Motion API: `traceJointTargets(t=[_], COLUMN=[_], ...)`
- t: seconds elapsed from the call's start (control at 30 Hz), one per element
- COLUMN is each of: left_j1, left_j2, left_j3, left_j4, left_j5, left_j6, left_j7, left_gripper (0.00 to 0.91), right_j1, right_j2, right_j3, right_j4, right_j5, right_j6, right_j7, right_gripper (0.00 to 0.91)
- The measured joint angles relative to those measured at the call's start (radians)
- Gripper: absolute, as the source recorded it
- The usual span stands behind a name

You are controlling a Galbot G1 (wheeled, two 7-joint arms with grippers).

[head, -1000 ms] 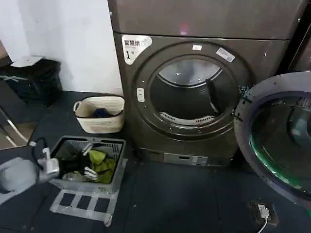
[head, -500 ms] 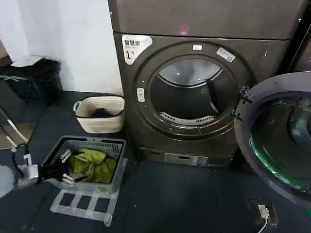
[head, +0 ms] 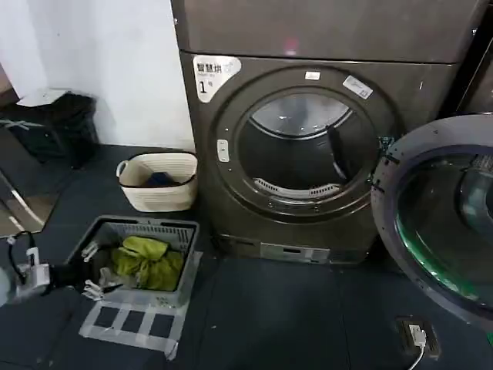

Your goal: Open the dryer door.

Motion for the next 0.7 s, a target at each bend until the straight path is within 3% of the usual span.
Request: traceJointTargets(t=[0.7], left_j1=[0.010], left_j2=[0.007], left_j3=[0.000], left_j4=[0.048], left_j5=[0.009], left_j6=[0.085], left_j7=[-0.011], left_gripper=[0.907], right_j1=[-0.002], right_j2=[0.005], right_j3=[-0.001], right_j4=[0.008], right_j5=[0.003], right_j6=[-0.001], right_j7=[-0.005], right_gripper=[0.907])
